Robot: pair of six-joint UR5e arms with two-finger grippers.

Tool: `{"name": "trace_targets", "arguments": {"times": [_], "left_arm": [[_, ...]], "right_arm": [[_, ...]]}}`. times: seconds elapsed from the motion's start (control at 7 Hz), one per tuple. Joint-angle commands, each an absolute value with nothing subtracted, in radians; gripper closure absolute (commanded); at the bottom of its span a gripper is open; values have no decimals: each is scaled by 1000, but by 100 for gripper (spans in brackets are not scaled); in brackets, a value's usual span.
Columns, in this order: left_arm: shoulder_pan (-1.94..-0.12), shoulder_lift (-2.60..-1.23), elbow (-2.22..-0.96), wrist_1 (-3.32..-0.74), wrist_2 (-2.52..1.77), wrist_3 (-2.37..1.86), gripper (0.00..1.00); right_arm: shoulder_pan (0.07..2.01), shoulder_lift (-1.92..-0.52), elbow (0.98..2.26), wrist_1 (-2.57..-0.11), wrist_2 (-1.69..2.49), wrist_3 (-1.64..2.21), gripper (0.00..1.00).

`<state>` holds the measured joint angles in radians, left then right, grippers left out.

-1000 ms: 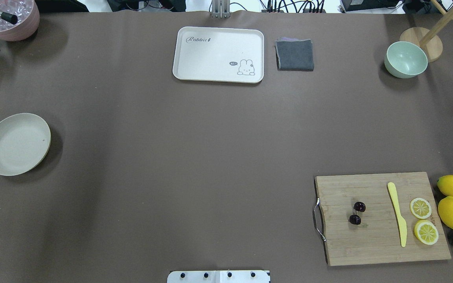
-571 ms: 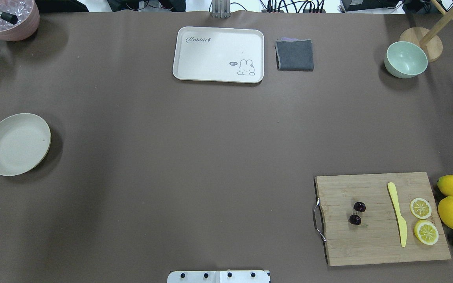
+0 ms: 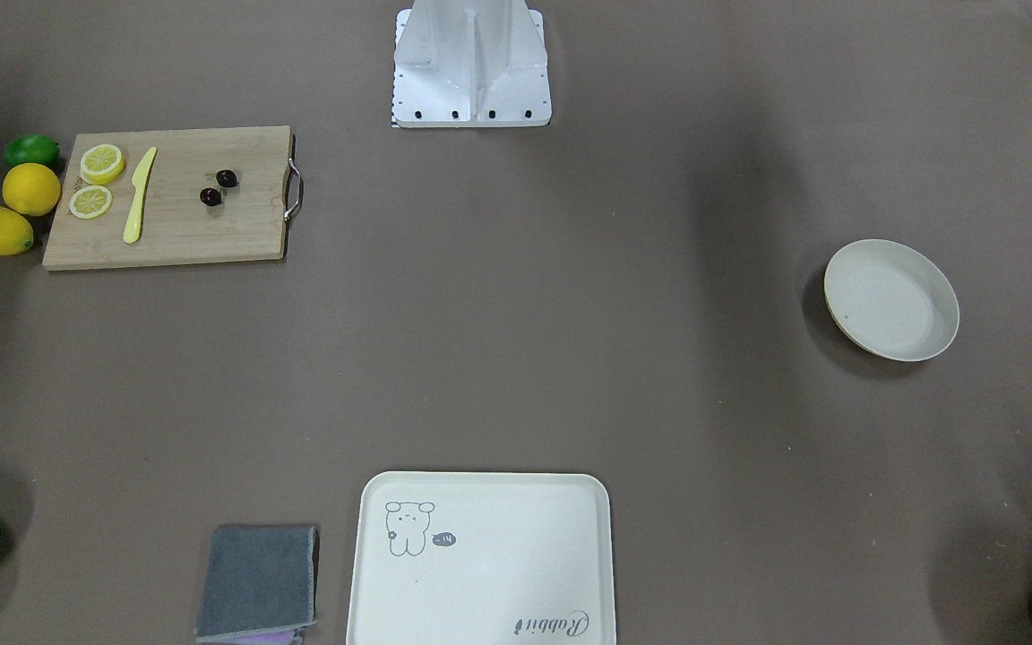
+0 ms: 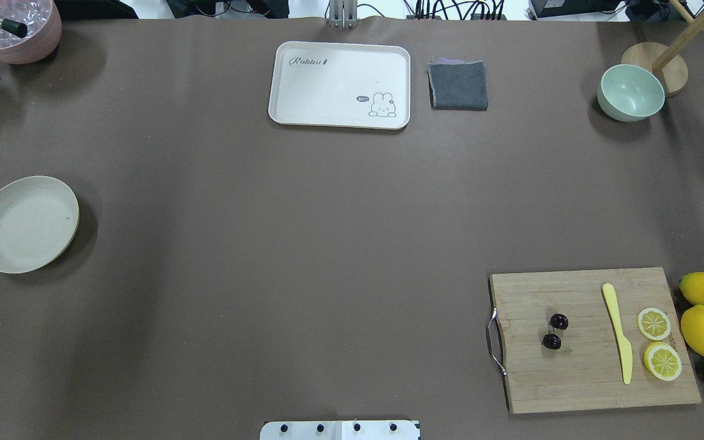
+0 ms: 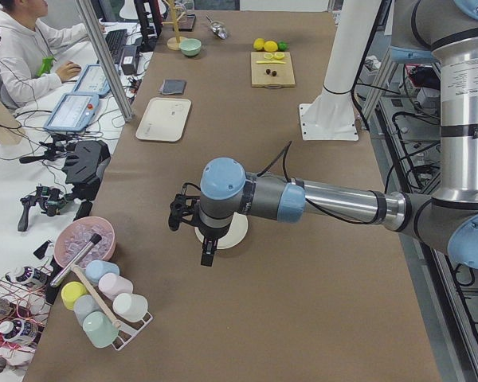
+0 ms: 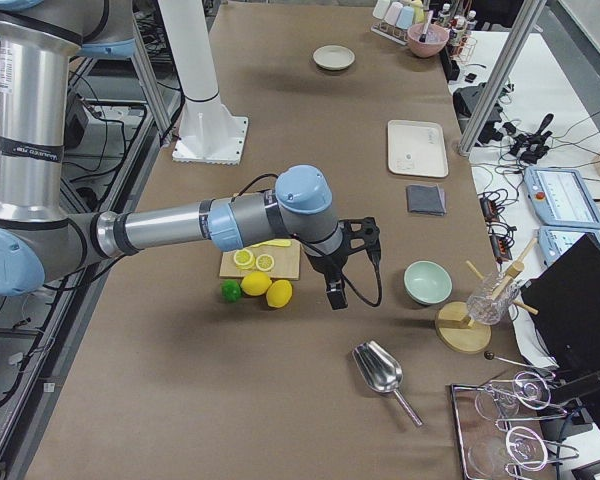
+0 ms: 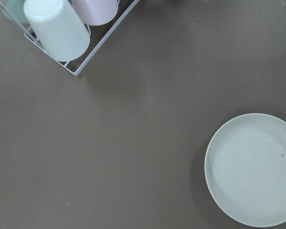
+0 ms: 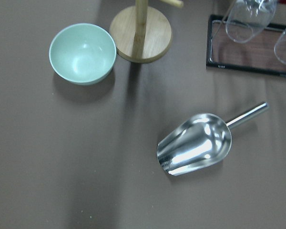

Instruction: Place red cherry on plate

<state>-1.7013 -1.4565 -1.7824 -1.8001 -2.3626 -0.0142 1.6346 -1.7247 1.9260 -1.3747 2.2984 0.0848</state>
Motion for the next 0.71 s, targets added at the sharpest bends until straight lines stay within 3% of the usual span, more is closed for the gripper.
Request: {"name": "trace_targets", "arguments": {"times": [0.0,0.57], "left_arm": [[-1715,-1459,-1756,-1883,-2362,-12,2],[-1707,-1462,-1732,-1945,-2362,-17,2]], "right_arm": [[1644,-1700,1904,-1290,2360,109,0],[1616,-1733,1861,-1140,2448,142,0]]}}
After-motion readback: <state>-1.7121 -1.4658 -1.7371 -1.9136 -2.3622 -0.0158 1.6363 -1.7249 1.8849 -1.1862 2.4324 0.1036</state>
